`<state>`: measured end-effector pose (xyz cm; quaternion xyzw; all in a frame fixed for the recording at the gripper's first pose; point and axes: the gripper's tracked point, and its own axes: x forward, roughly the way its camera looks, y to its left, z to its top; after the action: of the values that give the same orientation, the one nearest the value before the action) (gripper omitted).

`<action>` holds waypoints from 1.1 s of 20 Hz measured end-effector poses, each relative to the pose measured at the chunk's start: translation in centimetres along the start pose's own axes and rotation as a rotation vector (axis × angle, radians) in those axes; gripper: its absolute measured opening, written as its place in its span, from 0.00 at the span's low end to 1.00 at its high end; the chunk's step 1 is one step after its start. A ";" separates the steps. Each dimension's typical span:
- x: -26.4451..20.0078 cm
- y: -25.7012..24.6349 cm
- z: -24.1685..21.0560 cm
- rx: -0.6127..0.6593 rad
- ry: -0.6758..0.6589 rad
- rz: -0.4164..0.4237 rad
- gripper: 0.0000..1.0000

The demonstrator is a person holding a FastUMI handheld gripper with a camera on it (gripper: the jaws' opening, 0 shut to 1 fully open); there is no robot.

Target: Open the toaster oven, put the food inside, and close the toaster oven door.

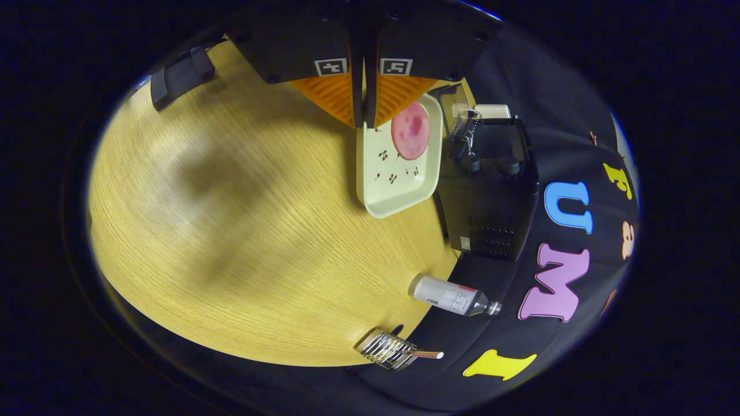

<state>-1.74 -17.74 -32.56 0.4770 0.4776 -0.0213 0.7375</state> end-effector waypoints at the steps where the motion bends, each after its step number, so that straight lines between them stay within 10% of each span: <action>1: -0.3 0.3 0.1 -0.004 -0.008 0.005 0.06; 22: -1.4 12.5 -11.4 0.073 -0.195 0.063 0.06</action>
<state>-4.17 -3.29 -24.00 0.5139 0.3872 -0.0616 0.7630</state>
